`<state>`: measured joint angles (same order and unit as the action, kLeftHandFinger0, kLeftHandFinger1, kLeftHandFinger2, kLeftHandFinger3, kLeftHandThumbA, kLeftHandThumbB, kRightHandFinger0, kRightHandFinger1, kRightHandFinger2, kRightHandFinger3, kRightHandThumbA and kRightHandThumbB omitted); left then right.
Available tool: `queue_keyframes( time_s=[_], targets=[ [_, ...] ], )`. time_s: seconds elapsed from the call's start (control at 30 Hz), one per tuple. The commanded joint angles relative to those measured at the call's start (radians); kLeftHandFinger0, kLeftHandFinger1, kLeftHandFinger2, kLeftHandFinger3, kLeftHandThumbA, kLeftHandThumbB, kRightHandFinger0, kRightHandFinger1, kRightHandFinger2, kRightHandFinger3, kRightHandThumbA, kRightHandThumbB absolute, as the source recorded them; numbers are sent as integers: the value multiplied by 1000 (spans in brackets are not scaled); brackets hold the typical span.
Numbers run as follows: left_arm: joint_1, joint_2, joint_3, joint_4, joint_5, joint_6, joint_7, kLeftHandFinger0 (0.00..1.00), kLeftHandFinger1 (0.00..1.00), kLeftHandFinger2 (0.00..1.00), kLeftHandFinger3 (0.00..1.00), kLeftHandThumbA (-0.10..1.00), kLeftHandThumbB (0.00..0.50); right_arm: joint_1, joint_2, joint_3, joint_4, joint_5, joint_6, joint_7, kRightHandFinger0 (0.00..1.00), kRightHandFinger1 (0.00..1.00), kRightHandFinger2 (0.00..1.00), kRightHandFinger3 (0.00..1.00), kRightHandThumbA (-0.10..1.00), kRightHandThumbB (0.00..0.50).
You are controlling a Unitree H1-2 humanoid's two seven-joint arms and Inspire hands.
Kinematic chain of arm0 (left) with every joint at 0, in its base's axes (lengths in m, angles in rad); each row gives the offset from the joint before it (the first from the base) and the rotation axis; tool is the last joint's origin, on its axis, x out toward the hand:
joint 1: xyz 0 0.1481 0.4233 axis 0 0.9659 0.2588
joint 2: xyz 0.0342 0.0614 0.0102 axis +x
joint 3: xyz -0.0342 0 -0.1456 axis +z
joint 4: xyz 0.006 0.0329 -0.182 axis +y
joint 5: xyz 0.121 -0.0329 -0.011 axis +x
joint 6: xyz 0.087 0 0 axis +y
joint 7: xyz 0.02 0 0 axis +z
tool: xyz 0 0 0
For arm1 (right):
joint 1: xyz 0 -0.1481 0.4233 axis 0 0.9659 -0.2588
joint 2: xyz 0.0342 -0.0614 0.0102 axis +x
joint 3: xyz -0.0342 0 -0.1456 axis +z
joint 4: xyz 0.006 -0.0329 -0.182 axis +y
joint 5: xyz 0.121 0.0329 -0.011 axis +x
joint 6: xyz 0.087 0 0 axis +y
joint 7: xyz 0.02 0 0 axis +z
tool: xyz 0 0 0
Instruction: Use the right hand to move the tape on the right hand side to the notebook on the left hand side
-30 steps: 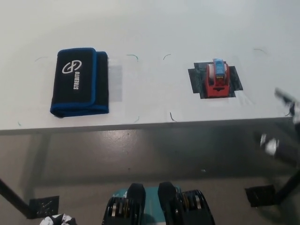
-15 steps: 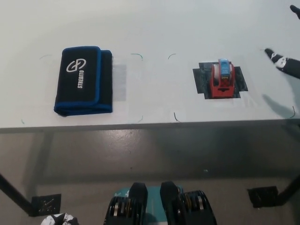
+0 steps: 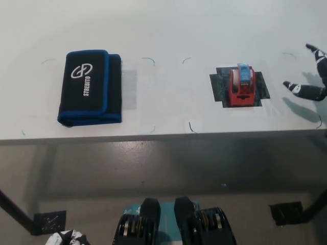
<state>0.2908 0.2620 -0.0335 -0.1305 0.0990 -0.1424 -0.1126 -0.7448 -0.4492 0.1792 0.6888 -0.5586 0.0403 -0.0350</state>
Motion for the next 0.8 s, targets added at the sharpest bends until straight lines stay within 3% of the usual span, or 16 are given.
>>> queue_keyframes(
  time_s=[0.0,0.13,0.27,0.43,0.77],
  targets=[
    [-7,16,-5,-24,4,-16,-18,199,145,200,369,-1,89,-77,8,16,25,-25,-15,-72,1000,1000,1000,1000,785,333],
    [-12,18,-2,-38,8,8,-19,204,148,206,371,-10,87,-53,37,50,20,-44,-24,-79,1000,1000,1000,1000,764,303],
    [-12,24,2,-37,4,-2,-22,212,149,201,370,-6,89,-31,53,74,12,-52,-22,-91,1000,1000,1000,1000,839,320],
    [-8,21,5,-34,2,-2,-23,201,148,202,367,33,93,-2,79,90,22,-48,-51,-122,1000,1000,1000,1000,768,322],
    [-10,20,6,-27,3,-8,-24,204,147,198,370,17,87,41,105,105,-17,-40,-52,-90,1000,1000,1000,1000,811,333]
  ],
)
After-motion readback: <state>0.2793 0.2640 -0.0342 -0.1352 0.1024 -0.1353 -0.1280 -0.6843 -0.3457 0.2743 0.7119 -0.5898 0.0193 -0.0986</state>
